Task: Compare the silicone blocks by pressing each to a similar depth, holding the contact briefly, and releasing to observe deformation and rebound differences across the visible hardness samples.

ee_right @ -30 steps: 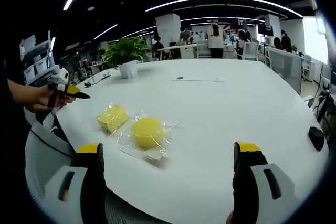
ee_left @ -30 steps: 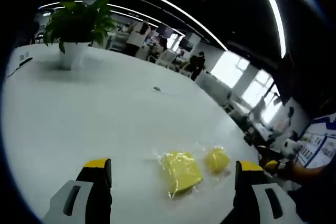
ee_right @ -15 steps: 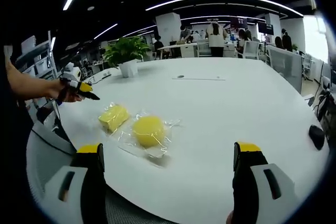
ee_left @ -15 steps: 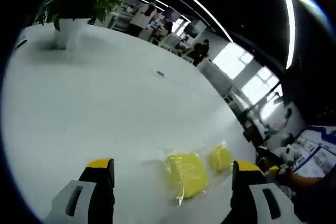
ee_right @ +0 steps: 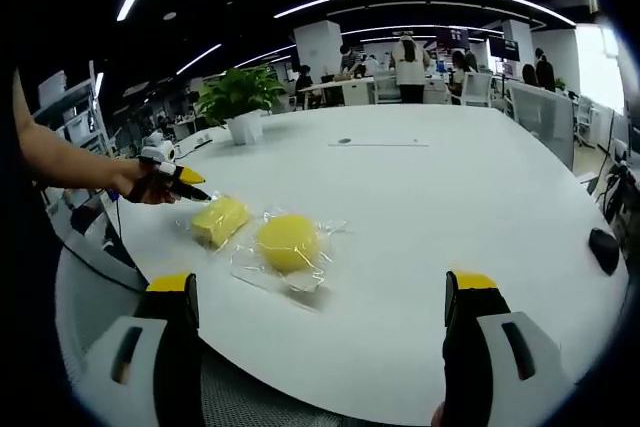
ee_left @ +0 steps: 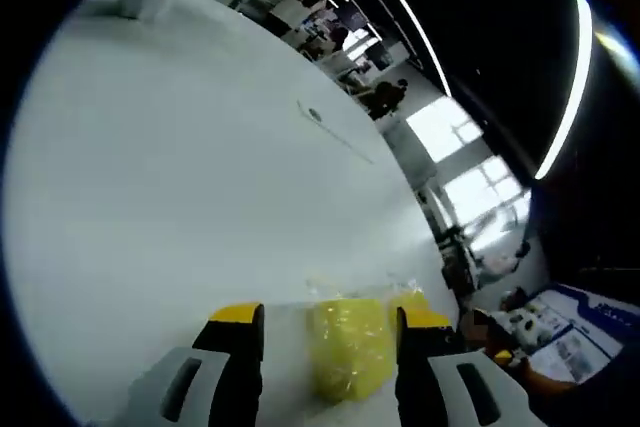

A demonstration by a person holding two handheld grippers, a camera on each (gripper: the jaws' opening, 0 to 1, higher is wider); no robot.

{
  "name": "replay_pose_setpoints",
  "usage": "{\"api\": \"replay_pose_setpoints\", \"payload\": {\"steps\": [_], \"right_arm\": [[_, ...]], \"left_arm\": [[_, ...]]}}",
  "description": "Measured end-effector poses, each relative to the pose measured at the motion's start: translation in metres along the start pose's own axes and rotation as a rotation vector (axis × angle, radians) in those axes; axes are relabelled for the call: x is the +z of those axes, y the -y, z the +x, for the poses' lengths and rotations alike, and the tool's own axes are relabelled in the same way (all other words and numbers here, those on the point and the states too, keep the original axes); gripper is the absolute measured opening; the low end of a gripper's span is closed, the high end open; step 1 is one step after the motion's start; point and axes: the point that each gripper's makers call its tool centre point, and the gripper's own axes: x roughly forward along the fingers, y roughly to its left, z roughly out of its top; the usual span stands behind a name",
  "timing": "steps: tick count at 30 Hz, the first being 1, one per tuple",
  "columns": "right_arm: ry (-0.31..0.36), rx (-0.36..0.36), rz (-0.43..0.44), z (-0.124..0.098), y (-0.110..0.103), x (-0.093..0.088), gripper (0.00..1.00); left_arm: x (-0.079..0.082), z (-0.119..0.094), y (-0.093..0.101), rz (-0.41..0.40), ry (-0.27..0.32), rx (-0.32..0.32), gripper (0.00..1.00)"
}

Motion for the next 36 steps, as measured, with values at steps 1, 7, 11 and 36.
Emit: {"api": "replay_pose_setpoints", "payload": {"steps": [1,7,11,36], "right_arm": [[-0.001,-0.001,0.001,0.000,0.000,-0.001,0.96],[-0.009,-0.001,0.008,0.001,-0.002,-0.003,0.96],[-0.011,0.001,0.014,0.002,-0.001,-0.002,0.95],[-0.034,0.014,0.015,0.008,0.001,-0.009,0.92]], "left_arm": [[0.000,0.002,0.001,-0.014,0.002,-0.019,0.44],[-0.003,0.012,-0.002,-0.049,-0.002,-0.054,0.24],[-0.009,0.019,-0.004,-0.111,-0.036,-0.053,0.18],[-0.013,0.024,-0.006,-0.150,-0.065,-0.059,0.00]]}}
